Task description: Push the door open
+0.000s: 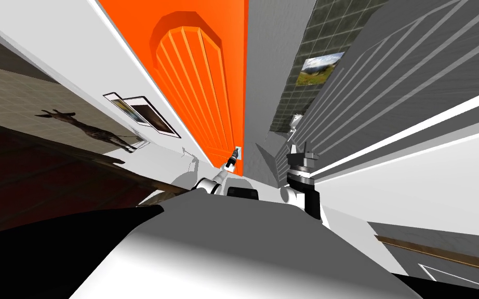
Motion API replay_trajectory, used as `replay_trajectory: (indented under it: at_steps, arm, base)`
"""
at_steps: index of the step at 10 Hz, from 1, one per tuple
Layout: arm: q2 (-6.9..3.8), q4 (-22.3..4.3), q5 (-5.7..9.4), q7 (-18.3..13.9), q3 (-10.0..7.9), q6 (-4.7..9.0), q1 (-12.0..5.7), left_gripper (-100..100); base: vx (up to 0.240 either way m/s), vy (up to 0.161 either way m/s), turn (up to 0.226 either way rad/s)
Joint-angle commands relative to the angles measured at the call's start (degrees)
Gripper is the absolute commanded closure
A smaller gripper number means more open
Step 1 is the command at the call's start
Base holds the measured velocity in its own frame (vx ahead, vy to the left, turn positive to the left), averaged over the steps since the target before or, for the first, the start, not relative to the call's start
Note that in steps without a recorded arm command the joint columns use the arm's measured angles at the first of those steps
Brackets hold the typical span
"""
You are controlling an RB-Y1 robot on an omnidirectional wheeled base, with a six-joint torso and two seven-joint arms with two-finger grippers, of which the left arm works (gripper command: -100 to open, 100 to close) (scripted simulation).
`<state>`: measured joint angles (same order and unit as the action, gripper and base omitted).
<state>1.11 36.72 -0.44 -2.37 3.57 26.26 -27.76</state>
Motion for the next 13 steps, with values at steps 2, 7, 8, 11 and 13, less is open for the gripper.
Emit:
replay_trajectory:
  at_steps: [2, 7, 8, 11, 13]
  arm:
    - [-1.10, 0.71, 0.23, 0.33, -0.89, -0.18, -0.20, 100]
    - [-3.14, 0.65, 0.92, 0.95, -3.01, -0.09, -0.06, 100]
    - [-3.63, 0.64, 1.12, 1.13, -3.65, -0.06, -0.02, 100]
    - [-4.70, 0.59, 1.68, 1.63, -5.38, 0.01, 0.10, 100]
    - [-4.88, 0.66, 1.77, 1.48, -5.25, 0.04, 0.10, -100]
  base:
    - [0.129, -0.084, 0.023]
    - [0.143, -0.085, 0.038]
    - [0.157, -0.125, 0.058]
    - [0.175, -0.143, 0.118]
    - [0.012, -0.040, 0.022]
